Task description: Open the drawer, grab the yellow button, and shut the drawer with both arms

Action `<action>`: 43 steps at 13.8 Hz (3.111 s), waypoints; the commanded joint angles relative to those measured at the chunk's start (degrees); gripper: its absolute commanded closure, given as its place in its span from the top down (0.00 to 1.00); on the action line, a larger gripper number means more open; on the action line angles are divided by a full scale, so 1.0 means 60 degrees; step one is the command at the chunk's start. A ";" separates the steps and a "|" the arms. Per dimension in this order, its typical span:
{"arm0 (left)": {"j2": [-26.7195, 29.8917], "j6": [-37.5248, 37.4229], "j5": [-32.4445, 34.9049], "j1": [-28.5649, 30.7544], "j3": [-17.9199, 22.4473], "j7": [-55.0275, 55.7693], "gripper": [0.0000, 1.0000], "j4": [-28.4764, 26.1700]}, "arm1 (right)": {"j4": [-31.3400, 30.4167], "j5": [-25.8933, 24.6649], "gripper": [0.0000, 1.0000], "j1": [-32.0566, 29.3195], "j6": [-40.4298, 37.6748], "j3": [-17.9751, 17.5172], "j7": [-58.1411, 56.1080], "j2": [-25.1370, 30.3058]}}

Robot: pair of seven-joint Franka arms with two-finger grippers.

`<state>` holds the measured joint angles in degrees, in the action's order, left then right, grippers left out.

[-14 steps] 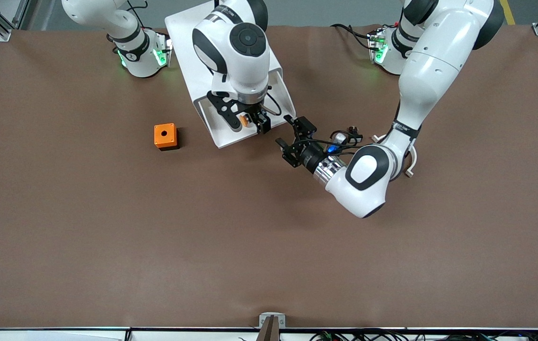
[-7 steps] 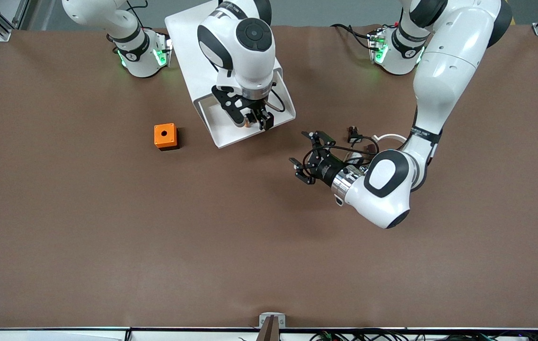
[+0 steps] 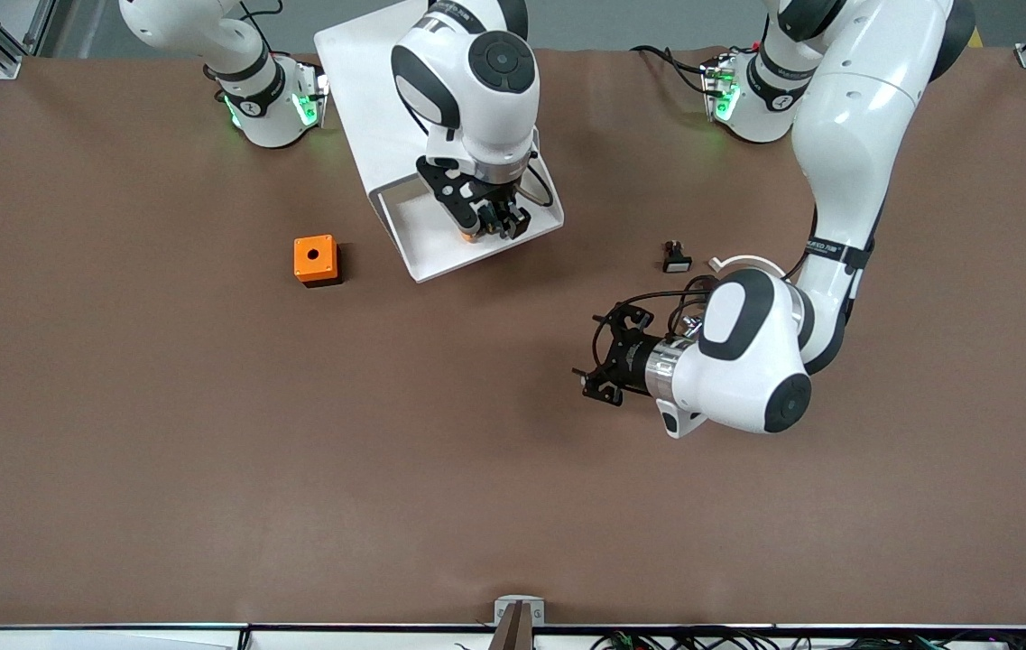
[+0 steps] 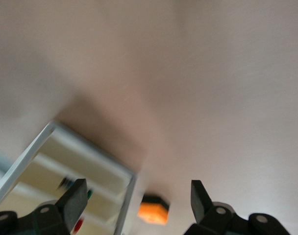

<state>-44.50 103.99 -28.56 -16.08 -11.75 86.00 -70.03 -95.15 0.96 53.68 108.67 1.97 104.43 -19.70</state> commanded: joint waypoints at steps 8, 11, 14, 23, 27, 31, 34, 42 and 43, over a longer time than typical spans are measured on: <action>0.0503 0.1609 0.3102 -0.0776 0.0025 -0.1253 0.99 -0.0091 | 0.1280 0.0408 0.01 -0.1048 -0.1232 0.0155 -0.1927 0.0119; 0.0533 0.1609 0.3469 -0.0880 0.0054 -0.1253 0.99 -0.0092 | 0.1445 0.0557 0.01 -0.2555 -0.1808 0.0184 -0.5031 0.0412; 0.0533 0.1609 0.4317 -0.1157 0.0040 -0.1238 0.99 -0.0092 | 0.1168 0.0557 0.01 -0.4443 -0.1837 0.0199 -0.8427 0.0427; 0.0782 0.1303 0.5390 -0.2680 -0.0135 -0.1150 0.99 -0.0267 | -0.1439 0.0280 0.00 -0.9281 0.1936 0.0214 -1.7032 -0.0055; 0.0914 0.0220 0.5390 -0.3048 -0.0764 -0.1150 0.99 -0.0267 | -0.1675 0.0015 0.00 -1.0293 0.3710 0.0214 -1.8749 -0.1137; 0.0914 -0.0163 0.5332 -0.3077 -0.1365 -0.1136 0.99 -0.0267 | -0.1676 0.0015 0.00 -1.0602 0.4621 0.0214 -1.9089 -0.2164; 0.0914 -0.0353 0.5113 -0.3297 -0.1542 -0.1121 0.99 -0.0267 | -0.1661 0.0015 0.00 -1.0559 0.4900 0.0214 -1.9045 -0.2341; 0.0870 -0.0368 0.3780 -0.3721 -0.1616 -0.1019 0.99 -0.0326 | -0.1602 0.0000 1.00 -1.0515 0.5121 0.0214 -1.9089 -0.2664; 0.0855 -0.0368 0.3605 -0.3751 -0.1616 -0.1004 0.99 -0.0369 | -0.1602 0.0000 1.00 -1.0485 0.5092 0.0214 -1.9089 -0.2664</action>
<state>-40.43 102.17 -4.30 -37.77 -21.23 78.94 -71.20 -105.65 1.75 -8.84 139.49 3.92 -9.65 -35.17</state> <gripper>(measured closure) 0.004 0.322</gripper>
